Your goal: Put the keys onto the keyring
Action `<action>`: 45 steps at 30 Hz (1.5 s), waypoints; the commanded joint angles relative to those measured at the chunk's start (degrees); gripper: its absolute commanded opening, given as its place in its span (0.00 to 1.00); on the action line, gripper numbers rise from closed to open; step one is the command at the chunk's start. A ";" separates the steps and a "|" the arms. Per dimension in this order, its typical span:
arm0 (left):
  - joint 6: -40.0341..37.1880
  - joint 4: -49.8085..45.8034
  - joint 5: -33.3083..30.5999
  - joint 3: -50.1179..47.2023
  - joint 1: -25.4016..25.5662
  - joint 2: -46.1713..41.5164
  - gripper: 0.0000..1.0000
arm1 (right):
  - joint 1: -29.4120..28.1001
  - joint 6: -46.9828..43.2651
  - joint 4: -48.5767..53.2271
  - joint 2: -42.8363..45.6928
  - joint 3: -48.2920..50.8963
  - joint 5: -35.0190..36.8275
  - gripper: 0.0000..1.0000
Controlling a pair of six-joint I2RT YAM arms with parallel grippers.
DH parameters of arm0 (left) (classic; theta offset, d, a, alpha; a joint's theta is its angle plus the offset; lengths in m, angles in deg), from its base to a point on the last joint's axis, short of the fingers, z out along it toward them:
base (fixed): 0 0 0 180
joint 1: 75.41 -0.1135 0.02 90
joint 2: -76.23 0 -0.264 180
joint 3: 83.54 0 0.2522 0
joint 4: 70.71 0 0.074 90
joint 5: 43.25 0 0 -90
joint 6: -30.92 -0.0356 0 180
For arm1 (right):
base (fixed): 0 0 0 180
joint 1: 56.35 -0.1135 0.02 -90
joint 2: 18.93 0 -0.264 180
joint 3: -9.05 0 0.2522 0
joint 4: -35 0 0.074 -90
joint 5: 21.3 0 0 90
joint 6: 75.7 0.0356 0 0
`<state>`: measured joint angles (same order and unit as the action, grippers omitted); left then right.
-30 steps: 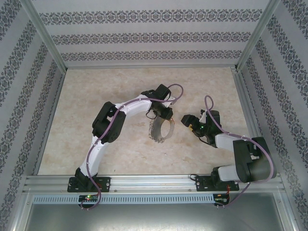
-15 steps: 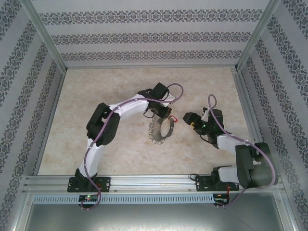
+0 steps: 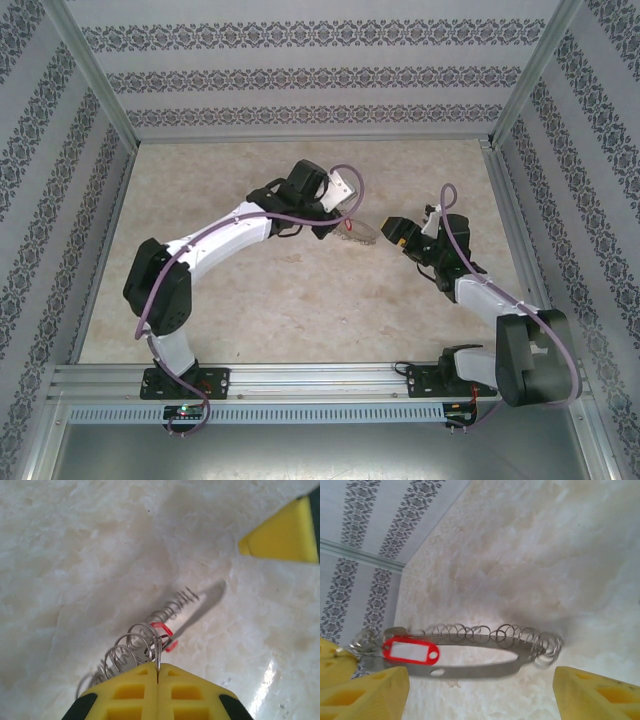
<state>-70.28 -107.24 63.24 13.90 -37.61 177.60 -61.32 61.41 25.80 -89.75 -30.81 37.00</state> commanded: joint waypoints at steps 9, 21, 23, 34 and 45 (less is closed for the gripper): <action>-6.21 14.68 11.91 -7.30 -2.82 -10.98 0.00 | -0.85 -2.64 -2.67 3.05 -2.90 -1.32 0.70; 1.74 31.95 22.38 -14.27 -5.82 -18.95 0.00 | -11.82 -6.81 -2.46 11.74 -3.43 1.74 0.59; 3.80 33.64 24.41 -14.42 -6.43 -19.11 0.00 | -11.86 -8.60 -2.61 14.53 -2.76 1.50 0.56; 6.03 31.94 33.64 -12.24 -7.51 -19.06 0.00 | -11.38 -11.69 -5.12 17.30 -7.72 -4.17 0.34; 8.20 27.75 42.12 -10.26 -8.78 -18.19 0.00 | -11.18 -4.77 -12.41 14.89 -12.78 -16.03 0.34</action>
<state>-64.14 -80.46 100.90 2.14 -45.28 159.96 -72.60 53.71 18.15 -74.85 -41.79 25.65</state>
